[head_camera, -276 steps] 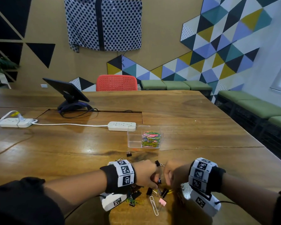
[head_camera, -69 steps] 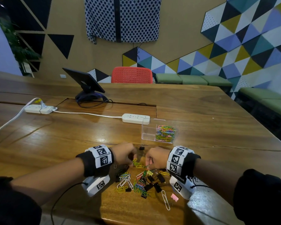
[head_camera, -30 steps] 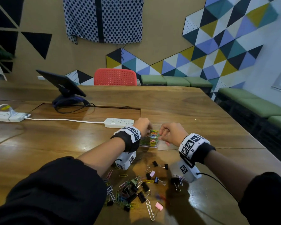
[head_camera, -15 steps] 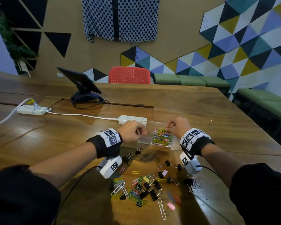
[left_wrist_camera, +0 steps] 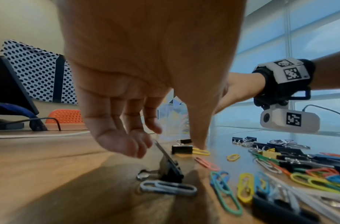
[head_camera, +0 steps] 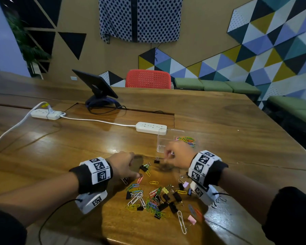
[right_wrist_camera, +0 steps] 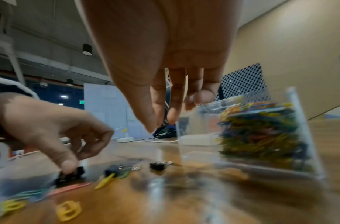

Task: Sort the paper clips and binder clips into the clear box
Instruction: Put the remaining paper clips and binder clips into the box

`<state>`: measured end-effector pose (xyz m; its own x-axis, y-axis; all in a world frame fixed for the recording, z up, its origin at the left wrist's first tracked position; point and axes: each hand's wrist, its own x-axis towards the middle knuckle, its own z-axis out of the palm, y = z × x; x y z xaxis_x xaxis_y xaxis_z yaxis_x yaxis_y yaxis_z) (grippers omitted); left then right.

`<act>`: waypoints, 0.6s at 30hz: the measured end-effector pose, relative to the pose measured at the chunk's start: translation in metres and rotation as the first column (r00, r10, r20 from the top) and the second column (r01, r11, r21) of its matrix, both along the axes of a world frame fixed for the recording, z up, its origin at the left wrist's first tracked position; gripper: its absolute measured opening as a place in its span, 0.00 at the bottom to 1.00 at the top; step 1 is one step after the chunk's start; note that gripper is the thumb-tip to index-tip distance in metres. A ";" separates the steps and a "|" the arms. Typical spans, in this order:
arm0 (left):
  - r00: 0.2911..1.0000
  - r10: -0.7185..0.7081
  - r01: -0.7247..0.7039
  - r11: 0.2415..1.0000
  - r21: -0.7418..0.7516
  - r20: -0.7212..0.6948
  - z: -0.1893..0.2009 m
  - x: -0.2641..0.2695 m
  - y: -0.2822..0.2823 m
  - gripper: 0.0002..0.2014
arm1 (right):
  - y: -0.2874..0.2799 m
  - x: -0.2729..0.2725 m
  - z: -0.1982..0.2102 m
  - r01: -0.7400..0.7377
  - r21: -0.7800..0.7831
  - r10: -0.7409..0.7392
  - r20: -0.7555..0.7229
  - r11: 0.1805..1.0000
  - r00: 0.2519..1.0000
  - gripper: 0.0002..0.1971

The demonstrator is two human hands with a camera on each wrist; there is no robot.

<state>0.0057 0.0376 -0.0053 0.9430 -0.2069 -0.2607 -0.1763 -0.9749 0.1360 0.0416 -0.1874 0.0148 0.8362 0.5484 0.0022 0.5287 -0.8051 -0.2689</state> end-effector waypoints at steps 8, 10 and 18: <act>0.997 -0.045 0.049 0.996 -0.068 0.060 -0.005 0.003 0.001 0.08 | 0.046 -0.016 -0.023 -0.075 -0.139 0.050 -0.174 0.987 0.983 0.13; 0.995 -0.030 0.039 0.994 -0.098 0.092 -0.005 0.008 -0.002 0.10 | 0.053 -0.013 -0.025 -0.046 -0.147 0.021 -0.166 0.988 0.986 0.13; 0.980 -0.188 0.194 0.977 -0.086 0.066 -0.007 0.019 -0.019 0.15 | 0.053 -0.009 -0.029 0.039 -0.066 -0.053 -0.240 0.997 0.969 0.07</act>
